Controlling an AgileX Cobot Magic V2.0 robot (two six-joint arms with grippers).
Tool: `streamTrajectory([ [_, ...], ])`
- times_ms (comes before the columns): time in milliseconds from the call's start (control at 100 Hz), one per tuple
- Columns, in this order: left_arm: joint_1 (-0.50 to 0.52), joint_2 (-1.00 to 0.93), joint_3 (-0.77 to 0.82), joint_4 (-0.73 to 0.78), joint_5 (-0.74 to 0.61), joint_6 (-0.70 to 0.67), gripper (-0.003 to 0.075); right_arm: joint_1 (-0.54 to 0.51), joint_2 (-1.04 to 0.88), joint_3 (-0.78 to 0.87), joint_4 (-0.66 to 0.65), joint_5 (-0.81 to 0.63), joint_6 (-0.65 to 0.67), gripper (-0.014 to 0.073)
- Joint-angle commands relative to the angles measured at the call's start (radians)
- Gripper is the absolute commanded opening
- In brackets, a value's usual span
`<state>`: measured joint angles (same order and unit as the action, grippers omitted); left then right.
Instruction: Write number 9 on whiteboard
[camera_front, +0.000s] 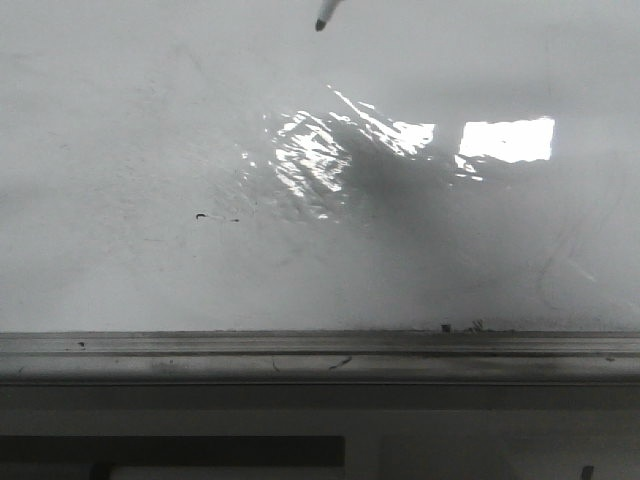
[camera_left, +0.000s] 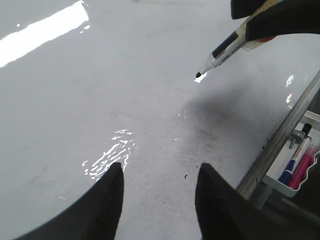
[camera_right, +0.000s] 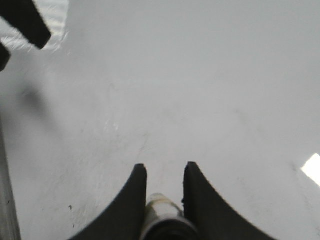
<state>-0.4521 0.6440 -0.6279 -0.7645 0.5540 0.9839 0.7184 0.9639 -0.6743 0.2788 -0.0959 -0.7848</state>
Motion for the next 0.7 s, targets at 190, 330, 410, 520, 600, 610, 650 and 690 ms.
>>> streamTrajectory([
  [190,0.005,0.000,-0.034,-0.069,-0.043,-0.013,0.0293,-0.014,-0.025,0.005,0.085,-0.130,-0.009,-0.0040],
  [330,0.005,0.000,-0.034,-0.069,-0.043,-0.013,0.0293,-0.073,-0.021,0.005,0.115,-0.115,-0.009,-0.0040],
  [410,0.005,0.000,-0.034,-0.069,-0.043,-0.013,0.0293,-0.100,-0.015,0.005,0.125,-0.097,-0.009,-0.0040],
  [520,0.005,0.000,-0.034,-0.075,-0.043,-0.013,0.0293,-0.109,-0.001,0.005,0.125,-0.076,-0.009,-0.0040],
  [600,0.005,0.000,-0.034,-0.077,-0.043,-0.013,0.0293,-0.109,0.020,0.005,0.125,-0.077,-0.009,-0.0040],
  [610,0.005,0.000,-0.034,-0.077,-0.043,-0.013,0.0293,-0.109,0.025,0.005,0.125,-0.077,-0.009,-0.0040],
  [650,0.005,0.000,-0.034,-0.077,-0.043,-0.013,0.0293,-0.109,0.040,0.005,0.125,-0.077,-0.009,-0.0040],
  [690,0.005,0.000,-0.034,-0.077,-0.041,-0.013,0.0293,-0.109,0.052,0.005,0.125,-0.071,-0.009,-0.0040],
])
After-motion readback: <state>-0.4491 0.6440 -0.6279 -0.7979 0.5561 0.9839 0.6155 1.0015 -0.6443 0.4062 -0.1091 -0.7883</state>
